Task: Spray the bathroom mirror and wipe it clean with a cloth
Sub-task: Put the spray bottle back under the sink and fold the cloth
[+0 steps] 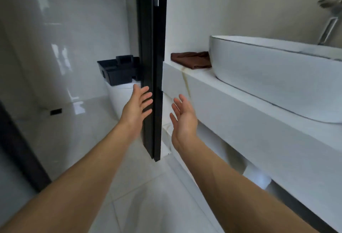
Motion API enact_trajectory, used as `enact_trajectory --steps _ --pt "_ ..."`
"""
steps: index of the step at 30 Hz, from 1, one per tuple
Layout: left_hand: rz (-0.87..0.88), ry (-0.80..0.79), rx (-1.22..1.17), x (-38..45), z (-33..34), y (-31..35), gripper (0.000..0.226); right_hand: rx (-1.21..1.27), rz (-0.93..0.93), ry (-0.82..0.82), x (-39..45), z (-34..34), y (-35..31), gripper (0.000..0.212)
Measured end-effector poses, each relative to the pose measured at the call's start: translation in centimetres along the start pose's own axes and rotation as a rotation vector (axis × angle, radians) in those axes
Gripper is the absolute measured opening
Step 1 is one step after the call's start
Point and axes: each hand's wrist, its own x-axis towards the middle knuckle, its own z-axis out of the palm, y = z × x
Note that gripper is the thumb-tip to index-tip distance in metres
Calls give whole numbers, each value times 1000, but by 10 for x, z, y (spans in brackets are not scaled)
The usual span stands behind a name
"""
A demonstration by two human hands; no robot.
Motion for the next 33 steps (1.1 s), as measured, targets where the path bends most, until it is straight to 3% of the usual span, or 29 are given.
enact_trajectory --steps 10,15,19,22,26,29,31,33 --pt "-162 59 3 94 99 197 52 -139 76 102 76 102 -198 39" --pt "-314 76 -71 141 127 233 55 -263 161 151 135 133 -248 39" --pt "-402 71 -70 188 132 225 53 -234 152 244 195 148 -282 32" --pt "-391 32 99 229 133 206 41 -300 77 317 253 147 -288 27" --pt "-338 -94 446 268 141 181 26 -584 50 350 307 121 -292 35" --pt "-303 -199 752 293 154 155 36 -921 66 282 332 98 -294 38" --pt "-262 -234 944 305 165 137 47 -1145 68 184 349 83 -294 42" --pt "-187 -229 1110 318 174 121 45 -1367 74 51 371 70 -292 43"
